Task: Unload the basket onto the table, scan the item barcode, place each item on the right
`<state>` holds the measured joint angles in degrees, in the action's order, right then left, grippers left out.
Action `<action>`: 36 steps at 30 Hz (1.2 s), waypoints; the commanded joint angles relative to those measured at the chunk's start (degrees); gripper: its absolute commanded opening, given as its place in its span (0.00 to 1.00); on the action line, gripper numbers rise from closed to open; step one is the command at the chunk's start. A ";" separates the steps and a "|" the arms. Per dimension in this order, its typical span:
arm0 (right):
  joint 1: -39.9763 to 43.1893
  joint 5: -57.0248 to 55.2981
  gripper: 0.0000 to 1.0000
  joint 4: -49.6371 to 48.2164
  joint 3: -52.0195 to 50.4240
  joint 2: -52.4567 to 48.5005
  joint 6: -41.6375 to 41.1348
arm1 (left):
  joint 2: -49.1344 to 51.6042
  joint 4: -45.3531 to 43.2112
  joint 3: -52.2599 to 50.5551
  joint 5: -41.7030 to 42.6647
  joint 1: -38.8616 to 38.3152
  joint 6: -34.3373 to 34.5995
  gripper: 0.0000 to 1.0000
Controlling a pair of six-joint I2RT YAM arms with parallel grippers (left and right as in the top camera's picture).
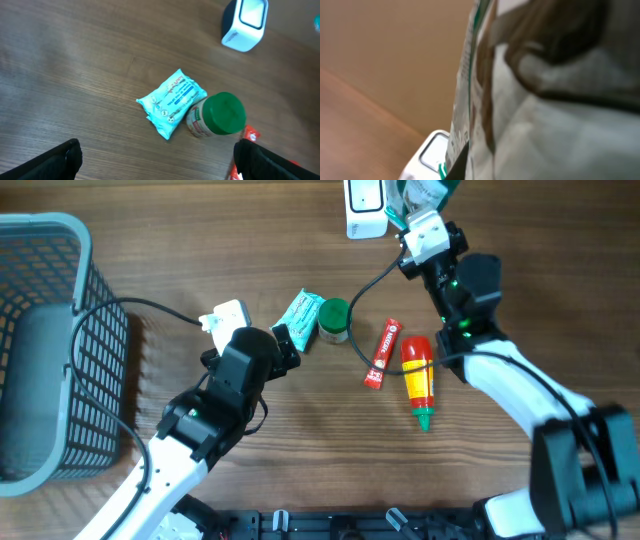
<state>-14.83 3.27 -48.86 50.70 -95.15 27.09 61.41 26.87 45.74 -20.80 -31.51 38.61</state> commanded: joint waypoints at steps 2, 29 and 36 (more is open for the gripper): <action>-0.09 -3.41 0.05 -3.80 9.51 -12.07 4.28 | 2.03 0.04 0.00 -3.13 -0.15 -0.92 1.00; -4.72 -12.15 0.04 1.49 31.41 -31.93 27.47 | 1.92 13.07 0.00 -12.07 -0.15 -0.90 1.00; -2.64 -28.44 0.04 2.08 32.87 -27.04 27.43 | 1.92 13.07 0.02 -12.07 -0.15 -0.90 1.00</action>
<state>-19.31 -13.82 -46.74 81.89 -126.26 54.15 63.29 39.90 45.74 -31.51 -31.51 38.20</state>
